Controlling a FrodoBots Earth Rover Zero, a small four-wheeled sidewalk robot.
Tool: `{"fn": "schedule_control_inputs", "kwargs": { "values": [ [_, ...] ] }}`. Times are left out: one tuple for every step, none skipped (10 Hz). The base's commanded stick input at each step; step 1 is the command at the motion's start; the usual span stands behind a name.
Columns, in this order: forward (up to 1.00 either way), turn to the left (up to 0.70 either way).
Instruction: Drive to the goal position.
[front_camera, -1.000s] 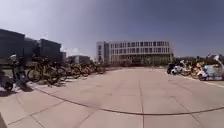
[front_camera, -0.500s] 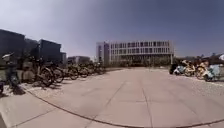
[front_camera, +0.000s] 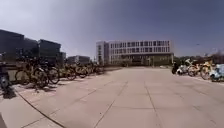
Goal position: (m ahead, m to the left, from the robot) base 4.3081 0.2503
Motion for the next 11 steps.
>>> {"fn": "schedule_control_inputs", "kwargs": {
  "values": [
    [0.70,-0.14],
    [0.70,-0.35],
    [0.70,-0.35],
    [0.70,-0.35],
    [0.70,-0.35],
    [0.70,-0.20],
    [0.70,0.00],
    [0.70,0.00],
    [0.70,0.00],
    [0.70,0.00],
    [0.70,0.00]
  ]
}}
